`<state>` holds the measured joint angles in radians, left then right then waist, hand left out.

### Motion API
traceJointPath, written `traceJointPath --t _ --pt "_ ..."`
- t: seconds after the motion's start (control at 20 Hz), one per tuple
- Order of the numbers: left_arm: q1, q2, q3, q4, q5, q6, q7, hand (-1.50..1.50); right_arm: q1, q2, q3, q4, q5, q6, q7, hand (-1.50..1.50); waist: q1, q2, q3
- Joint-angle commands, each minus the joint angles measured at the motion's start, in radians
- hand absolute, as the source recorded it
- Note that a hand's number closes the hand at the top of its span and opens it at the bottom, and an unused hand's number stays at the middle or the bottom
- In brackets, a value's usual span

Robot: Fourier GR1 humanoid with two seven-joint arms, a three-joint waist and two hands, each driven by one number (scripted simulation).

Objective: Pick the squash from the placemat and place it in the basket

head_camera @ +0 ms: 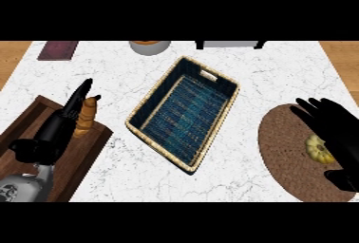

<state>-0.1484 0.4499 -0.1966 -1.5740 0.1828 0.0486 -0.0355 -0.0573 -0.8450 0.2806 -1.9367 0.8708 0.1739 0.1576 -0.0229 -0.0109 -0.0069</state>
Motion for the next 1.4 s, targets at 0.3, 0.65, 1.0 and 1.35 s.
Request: traceJointPath --t 0.3,0.65,1.0,1.35 --pt "-0.010 0.000 0.027 -0.015 0.006 -0.021 0.024 0.00 -0.035 -0.063 -0.056 -0.336 -0.242 0.662 0.395 -1.50 0.009 0.005 0.004" --pt "0.014 -0.052 0.038 -0.034 -0.033 -0.045 0.026 0.00 -0.025 -0.013 -0.288 -0.426 -0.391 0.821 0.436 -1.50 0.018 0.009 0.006" --pt "-0.033 -0.072 0.093 0.015 -0.058 -0.080 0.041 0.00 0.100 0.019 -0.305 -0.319 -0.190 0.651 0.192 -1.50 0.016 0.011 0.008" --pt "-0.049 -0.113 0.083 0.041 -0.104 -0.088 0.021 0.00 0.136 0.071 -0.258 -0.106 -0.025 0.404 -0.020 -1.50 0.020 0.012 0.008"
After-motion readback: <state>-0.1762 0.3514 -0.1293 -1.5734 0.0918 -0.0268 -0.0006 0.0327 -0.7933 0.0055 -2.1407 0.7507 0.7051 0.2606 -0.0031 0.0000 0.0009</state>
